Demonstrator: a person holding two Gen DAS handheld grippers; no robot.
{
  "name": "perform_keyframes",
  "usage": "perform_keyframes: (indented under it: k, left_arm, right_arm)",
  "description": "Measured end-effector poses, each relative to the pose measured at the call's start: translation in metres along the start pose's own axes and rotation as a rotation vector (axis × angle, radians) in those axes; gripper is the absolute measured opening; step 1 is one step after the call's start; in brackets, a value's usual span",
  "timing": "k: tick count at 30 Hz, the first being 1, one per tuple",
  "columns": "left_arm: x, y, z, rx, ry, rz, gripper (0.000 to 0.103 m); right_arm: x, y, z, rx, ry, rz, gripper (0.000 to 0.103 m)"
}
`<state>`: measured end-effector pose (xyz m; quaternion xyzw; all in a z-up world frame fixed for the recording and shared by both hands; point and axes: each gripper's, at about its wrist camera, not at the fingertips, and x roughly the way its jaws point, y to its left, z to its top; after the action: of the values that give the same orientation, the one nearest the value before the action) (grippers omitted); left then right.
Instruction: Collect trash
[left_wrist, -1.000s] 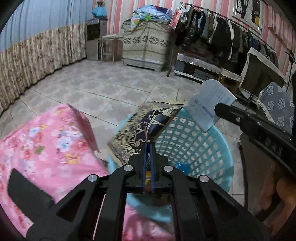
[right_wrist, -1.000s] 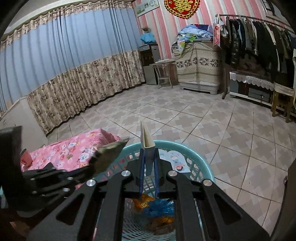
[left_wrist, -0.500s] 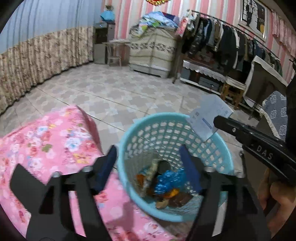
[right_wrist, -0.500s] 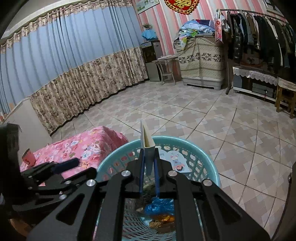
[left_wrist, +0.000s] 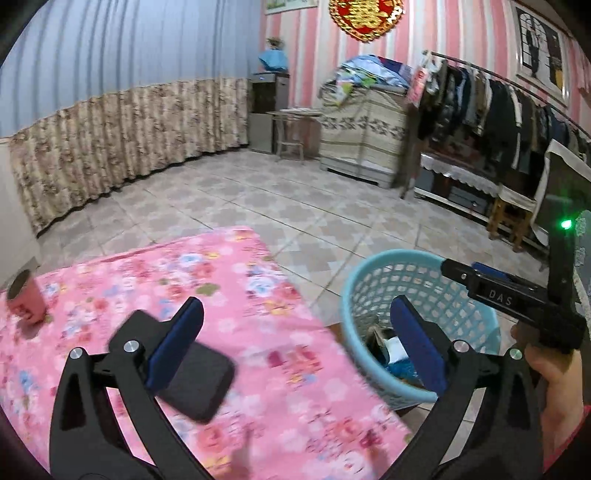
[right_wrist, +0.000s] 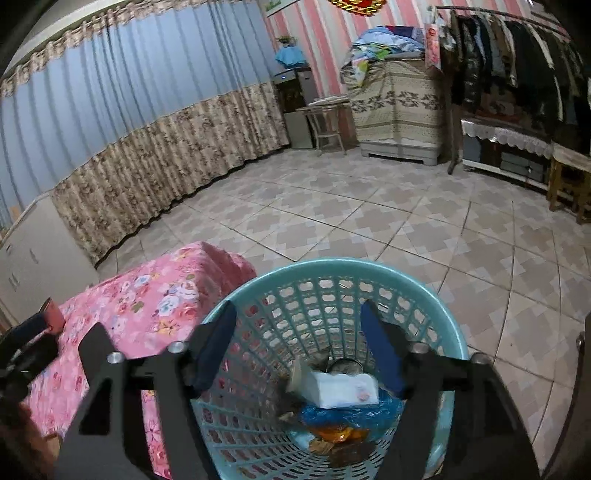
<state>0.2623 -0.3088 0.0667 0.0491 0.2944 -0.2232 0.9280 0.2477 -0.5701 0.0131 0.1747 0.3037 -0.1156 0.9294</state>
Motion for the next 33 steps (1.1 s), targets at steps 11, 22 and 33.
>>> perform_keyframes:
  k: [11,22,33]
  left_arm:
    - [-0.083,0.033,-0.03,-0.002,-0.086,0.068,0.098]
    - [-0.154,0.075,-0.086,-0.027,-0.084,0.15,0.098]
    - [-0.229,0.135,-0.158,-0.096,-0.129,0.226,0.098]
  right_arm:
    - [-0.008,0.017,-0.02,-0.031,0.035,-0.079,0.091]
    - [-0.097,0.086,-0.054,-0.13,-0.096,-0.043,0.099]
    - [-0.189,0.18,-0.152,-0.265,-0.154,0.051,0.099]
